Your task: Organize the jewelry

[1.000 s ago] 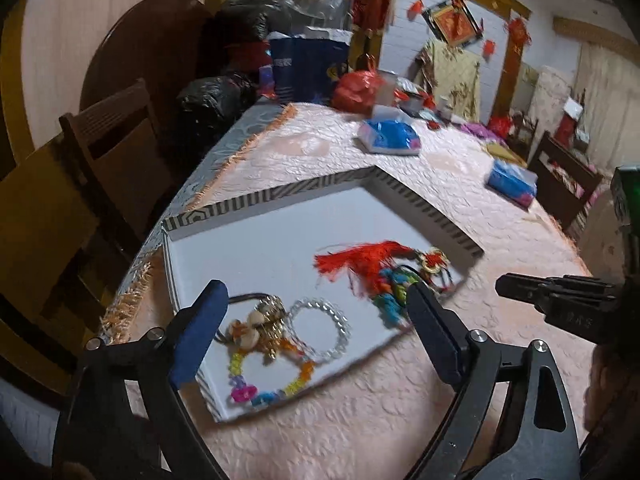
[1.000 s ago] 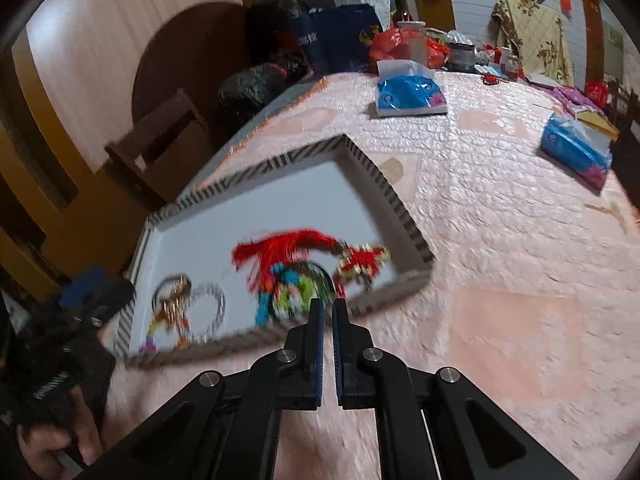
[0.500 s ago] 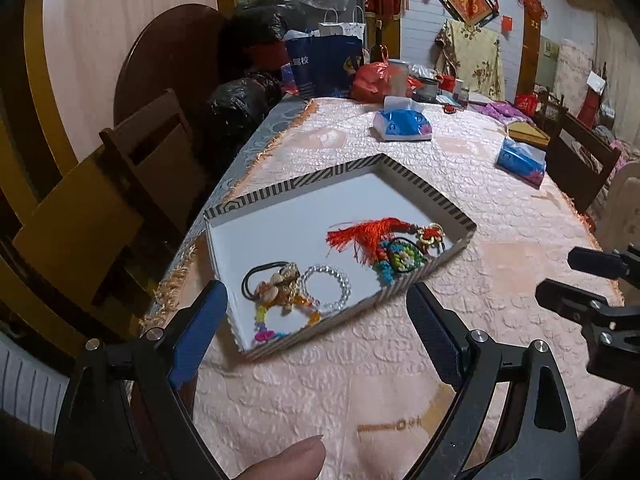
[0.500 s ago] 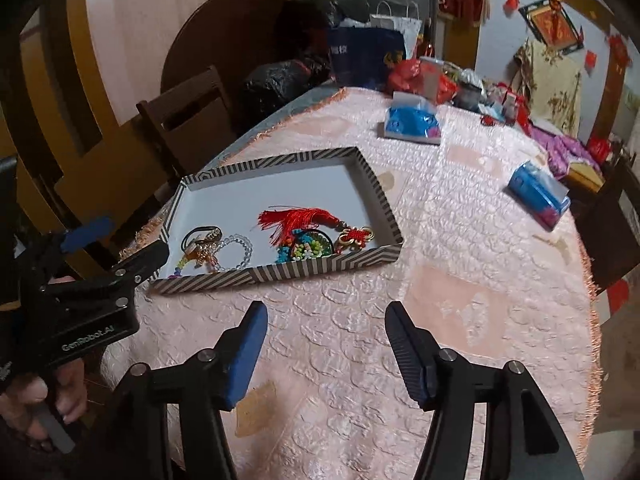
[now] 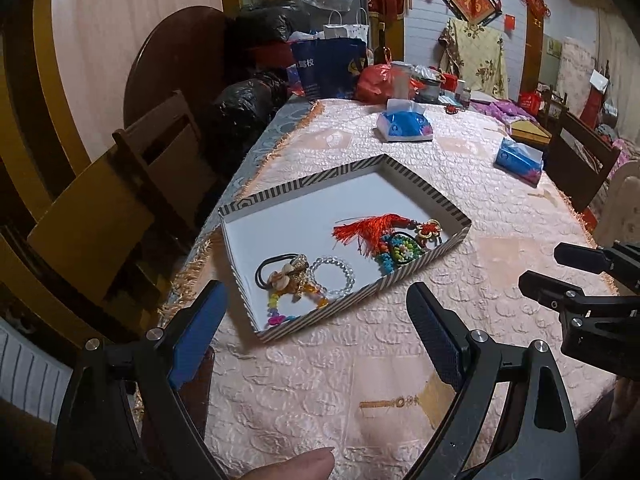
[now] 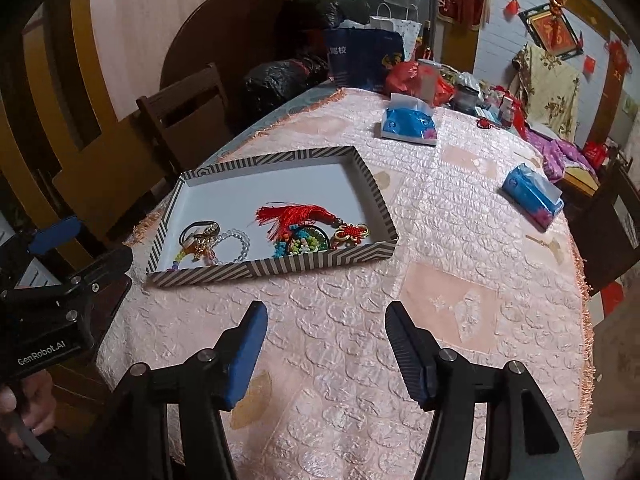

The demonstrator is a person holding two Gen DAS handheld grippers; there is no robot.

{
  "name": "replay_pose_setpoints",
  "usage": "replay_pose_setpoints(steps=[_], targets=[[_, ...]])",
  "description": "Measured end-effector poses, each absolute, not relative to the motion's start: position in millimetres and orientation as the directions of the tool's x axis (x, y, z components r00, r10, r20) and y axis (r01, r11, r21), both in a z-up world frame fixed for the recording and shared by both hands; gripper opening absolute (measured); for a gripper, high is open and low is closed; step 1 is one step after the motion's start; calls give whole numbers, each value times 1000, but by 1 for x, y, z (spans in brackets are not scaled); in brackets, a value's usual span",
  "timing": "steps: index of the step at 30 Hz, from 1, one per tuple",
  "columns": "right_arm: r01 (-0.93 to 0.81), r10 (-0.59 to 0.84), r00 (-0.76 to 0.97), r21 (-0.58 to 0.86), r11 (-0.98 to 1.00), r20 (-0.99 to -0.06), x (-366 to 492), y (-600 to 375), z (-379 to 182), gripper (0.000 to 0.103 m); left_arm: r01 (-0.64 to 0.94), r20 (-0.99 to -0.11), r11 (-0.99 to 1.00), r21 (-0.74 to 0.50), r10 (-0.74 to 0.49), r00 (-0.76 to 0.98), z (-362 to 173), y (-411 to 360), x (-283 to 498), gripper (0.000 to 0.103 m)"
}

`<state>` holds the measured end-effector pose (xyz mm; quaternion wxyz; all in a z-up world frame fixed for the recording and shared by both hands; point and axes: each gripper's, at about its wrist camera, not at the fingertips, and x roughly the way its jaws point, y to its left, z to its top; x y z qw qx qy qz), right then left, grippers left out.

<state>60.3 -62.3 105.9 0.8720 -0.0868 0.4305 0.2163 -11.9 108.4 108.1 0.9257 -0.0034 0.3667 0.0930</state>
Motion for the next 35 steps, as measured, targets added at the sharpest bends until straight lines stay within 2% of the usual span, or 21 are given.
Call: replay_pose_setpoints(steps=[35], targets=[[-469,308,520,35,883,-797,65,-52,103,59,-153,-670,985,80,167,723,103,109,-7,91]])
